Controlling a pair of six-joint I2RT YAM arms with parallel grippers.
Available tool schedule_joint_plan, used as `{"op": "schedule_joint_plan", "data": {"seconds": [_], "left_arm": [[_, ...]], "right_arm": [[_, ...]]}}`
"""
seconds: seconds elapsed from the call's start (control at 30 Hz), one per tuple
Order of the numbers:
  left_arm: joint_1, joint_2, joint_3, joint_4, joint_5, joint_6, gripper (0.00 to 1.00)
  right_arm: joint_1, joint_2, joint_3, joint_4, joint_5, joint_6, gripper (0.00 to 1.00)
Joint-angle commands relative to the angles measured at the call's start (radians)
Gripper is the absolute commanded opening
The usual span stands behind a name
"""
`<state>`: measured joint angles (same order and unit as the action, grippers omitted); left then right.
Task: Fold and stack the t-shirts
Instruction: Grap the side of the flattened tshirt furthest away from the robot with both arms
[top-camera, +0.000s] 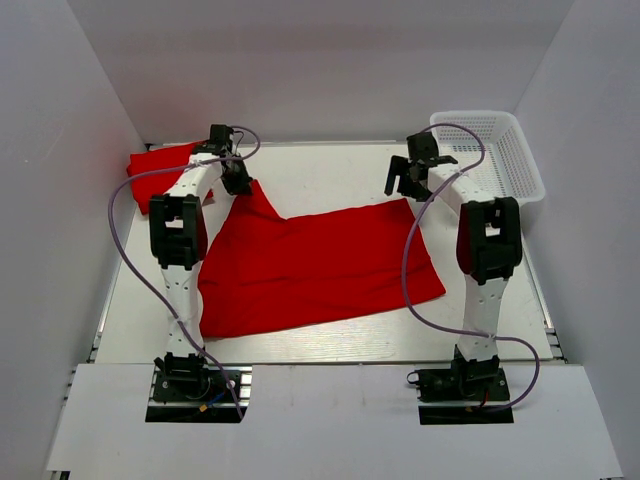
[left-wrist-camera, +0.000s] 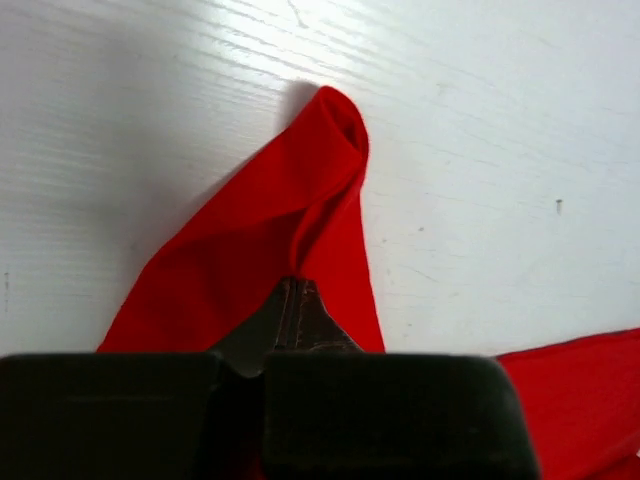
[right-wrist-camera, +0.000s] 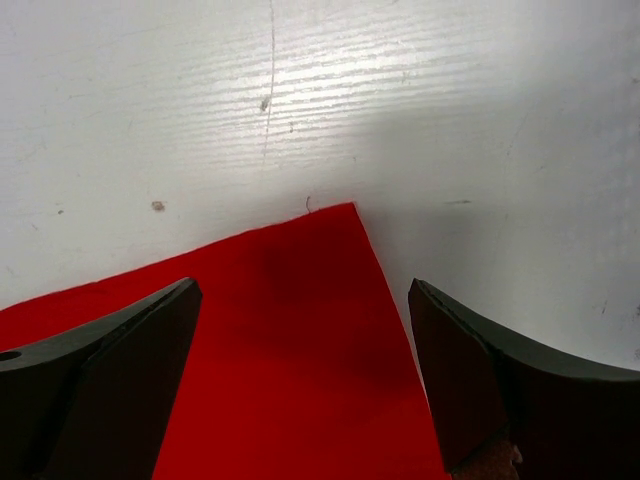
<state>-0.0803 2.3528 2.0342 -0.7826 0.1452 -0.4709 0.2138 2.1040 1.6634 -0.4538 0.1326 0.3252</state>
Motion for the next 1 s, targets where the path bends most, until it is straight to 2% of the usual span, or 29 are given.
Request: {"op": "schedule_joint_plan", "data": {"seconds": [0.0, 0.2, 0.47, 0.7, 0.77, 0.97], "left_arm": [[0.005, -0.098, -0.049, 0.051, -0.041, 0.015, 0.00], [0.005, -0.164, -0.104, 0.060, -0.046, 0.035, 0.00], [-0.013, -0.246, -0.261, 0.082, -0.036, 0.015, 0.00], [-0.013, -0.277, -0.318, 0.091, -0.036, 0.003, 0.00], [-0.013, -0.277, -0.318, 0.091, -0.036, 0.003, 0.00], [-0.013, -0.277, -0.318, 0.091, -0.036, -0.006, 0.00]], "right_arm": [[-0.005, 0.019, 0.064, -0.002, 0.012, 0.000, 0.90], [-0.002, 0.062, 0.095, 0.007, 0.022, 0.031, 0.90], [-0.001, 0.116, 0.124, 0.017, 0.018, 0.060, 0.90], [0.004, 0.094, 0.053, 0.013, 0.006, 0.067, 0.90], [0.006, 0.085, 0.036, 0.018, -0.001, 0.074, 0.88], [0.007, 0.094, 0.016, 0.020, 0.013, 0.078, 0.70]]}}
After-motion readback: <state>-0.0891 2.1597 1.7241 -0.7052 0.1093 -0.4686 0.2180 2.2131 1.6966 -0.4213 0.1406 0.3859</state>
